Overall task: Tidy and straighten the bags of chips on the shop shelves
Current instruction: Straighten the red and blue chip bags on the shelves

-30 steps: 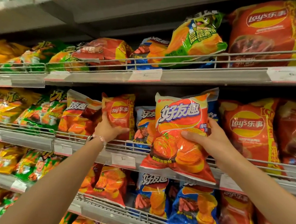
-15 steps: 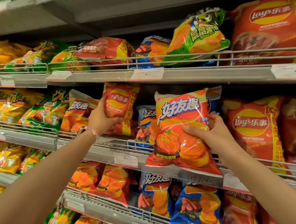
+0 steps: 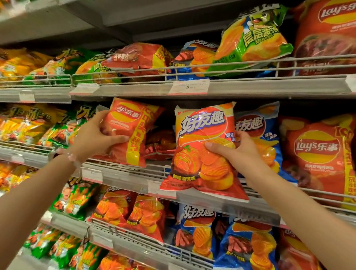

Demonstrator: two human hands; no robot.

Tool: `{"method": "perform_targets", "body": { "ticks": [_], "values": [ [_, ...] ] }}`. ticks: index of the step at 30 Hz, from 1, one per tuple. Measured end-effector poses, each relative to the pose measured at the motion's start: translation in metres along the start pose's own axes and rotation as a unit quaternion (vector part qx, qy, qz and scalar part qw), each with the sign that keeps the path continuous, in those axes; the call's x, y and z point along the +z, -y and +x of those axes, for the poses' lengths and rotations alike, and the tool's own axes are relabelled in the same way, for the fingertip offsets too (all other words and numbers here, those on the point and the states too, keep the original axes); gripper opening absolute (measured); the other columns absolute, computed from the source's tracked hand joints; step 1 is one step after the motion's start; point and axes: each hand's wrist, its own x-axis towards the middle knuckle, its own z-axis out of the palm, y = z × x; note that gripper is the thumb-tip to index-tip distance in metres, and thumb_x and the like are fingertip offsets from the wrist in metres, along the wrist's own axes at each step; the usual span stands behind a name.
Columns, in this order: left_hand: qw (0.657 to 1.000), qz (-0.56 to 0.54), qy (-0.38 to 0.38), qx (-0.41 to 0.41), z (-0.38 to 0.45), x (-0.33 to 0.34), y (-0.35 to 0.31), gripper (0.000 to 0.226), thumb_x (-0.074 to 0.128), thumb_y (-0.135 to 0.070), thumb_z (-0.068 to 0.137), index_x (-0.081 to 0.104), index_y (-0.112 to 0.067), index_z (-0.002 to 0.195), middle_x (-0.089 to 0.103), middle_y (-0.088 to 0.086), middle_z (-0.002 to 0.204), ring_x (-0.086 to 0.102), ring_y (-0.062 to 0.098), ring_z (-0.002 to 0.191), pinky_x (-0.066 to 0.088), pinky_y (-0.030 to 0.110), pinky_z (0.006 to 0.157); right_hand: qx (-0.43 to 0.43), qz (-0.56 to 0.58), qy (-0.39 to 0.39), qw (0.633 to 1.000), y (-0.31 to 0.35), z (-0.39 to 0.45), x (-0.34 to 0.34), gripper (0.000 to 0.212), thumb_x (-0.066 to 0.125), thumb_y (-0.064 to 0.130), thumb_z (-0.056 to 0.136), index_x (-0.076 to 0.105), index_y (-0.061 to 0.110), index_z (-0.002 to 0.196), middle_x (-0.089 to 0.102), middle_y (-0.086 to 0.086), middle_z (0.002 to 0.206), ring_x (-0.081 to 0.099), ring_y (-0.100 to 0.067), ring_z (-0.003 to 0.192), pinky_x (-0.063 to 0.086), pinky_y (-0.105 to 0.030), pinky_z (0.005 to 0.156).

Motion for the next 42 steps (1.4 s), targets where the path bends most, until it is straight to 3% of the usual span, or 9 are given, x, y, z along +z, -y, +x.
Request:
{"method": "perform_targets", "body": {
  "ticks": [2,7,13,18,22,27,34,38,42],
  "values": [
    [1.000,-0.002,-0.010,-0.016,-0.009,-0.019,0.009,0.091,0.087,-0.044,0.058,0.042,-0.031,0.136,0.056,-0.005,0.111,0.060,0.021,0.096,0.057,0.043,0.075,-0.004,-0.005,-0.001,1.000,0.001,0.008,0.017,0.073,0.089,0.033,0.057,0.042,0.024,0.113,0.062,-0.001,0.111,0.063,-0.019,0.097,0.054,-0.039,0.085],
    [0.998,-0.024,-0.024,-0.054,-0.033,-0.060,0.027,0.098,0.090,-0.052,0.040,0.047,-0.037,0.127,0.065,0.000,0.101,0.065,0.023,0.088,0.058,0.050,0.075,0.014,-0.005,0.015,1.000,0.006,0.032,0.068,0.074,0.089,0.033,0.058,0.049,0.014,0.117,0.063,-0.006,0.118,0.062,-0.024,0.104,0.051,-0.044,0.093],
    [0.994,-0.078,-0.050,-0.058,-0.046,-0.074,0.041,0.089,0.083,-0.050,0.044,0.048,-0.037,0.125,0.064,-0.008,0.101,0.065,0.015,0.087,0.058,0.039,0.065,-0.023,-0.052,-0.006,0.998,0.012,0.059,0.132,0.077,0.084,0.034,0.068,0.036,0.010,0.124,0.057,-0.011,0.125,0.057,-0.029,0.113,0.046,-0.044,0.097],
    [0.990,-0.118,-0.061,-0.048,-0.046,-0.067,0.042,0.085,0.084,-0.043,0.050,0.048,-0.035,0.127,0.065,-0.003,0.109,0.066,0.019,0.094,0.058,0.047,0.073,-0.026,-0.110,-0.029,0.993,0.002,0.074,0.170,0.080,0.077,0.035,0.076,0.030,0.010,0.136,0.041,-0.019,0.136,0.046,-0.036,0.123,0.041,-0.040,0.102],
    [0.990,-0.127,-0.060,-0.029,-0.045,-0.059,0.043,0.082,0.085,-0.041,0.053,0.048,-0.035,0.126,0.063,0.001,0.117,0.065,0.021,0.100,0.056,0.051,0.081,-0.051,-0.122,-0.019,0.991,-0.008,0.077,0.189,0.083,0.075,0.034,0.079,0.025,0.011,0.141,0.035,-0.020,0.138,0.045,-0.037,0.122,0.039,-0.037,0.100],
    [0.987,-0.147,-0.060,-0.022,-0.048,-0.055,0.046,0.085,0.084,-0.038,0.053,0.047,-0.035,0.129,0.061,0.000,0.119,0.064,0.018,0.101,0.058,0.048,0.076,-0.019,-0.158,-0.001,0.987,-0.021,0.081,0.204,0.081,0.070,0.031,0.084,0.022,0.005,0.144,0.034,-0.022,0.142,0.042,-0.037,0.128,0.037,-0.038,0.102],
    [0.985,-0.168,-0.044,-0.020,-0.056,-0.046,0.042,0.084,0.084,-0.036,0.055,0.044,-0.045,0.128,0.059,-0.005,0.117,0.063,0.017,0.101,0.059,0.049,0.072,0.025,-0.209,0.052,0.976,-0.031,0.082,0.200,0.089,0.068,0.046,0.083,0.019,0.003,0.143,0.045,-0.017,0.140,0.048,-0.035,0.125,0.043,-0.040,0.095],
    [0.983,-0.178,-0.037,-0.013,-0.064,-0.033,0.031,0.082,0.084,-0.038,0.051,0.046,-0.045,0.123,0.061,-0.012,0.111,0.065,0.015,0.097,0.057,0.051,0.077,0.036,-0.113,0.090,0.989,-0.021,0.074,0.191,0.096,0.067,0.046,0.083,0.010,0.005,0.149,0.041,-0.014,0.145,0.043,-0.032,0.131,0.038,-0.040,0.106],
    [0.979,-0.201,-0.017,0.005,-0.085,-0.013,0.015,0.071,0.084,-0.040,0.050,0.046,-0.060,0.107,0.063,-0.010,0.111,0.066,0.014,0.097,0.057,0.049,0.079,0.006,0.002,0.059,0.998,-0.006,0.042,0.169,0.070,0.049,0.050,0.093,0.024,0.014,0.148,0.042,-0.010,0.146,0.043,-0.028,0.132,0.035,-0.042,0.110]
  ]
}}
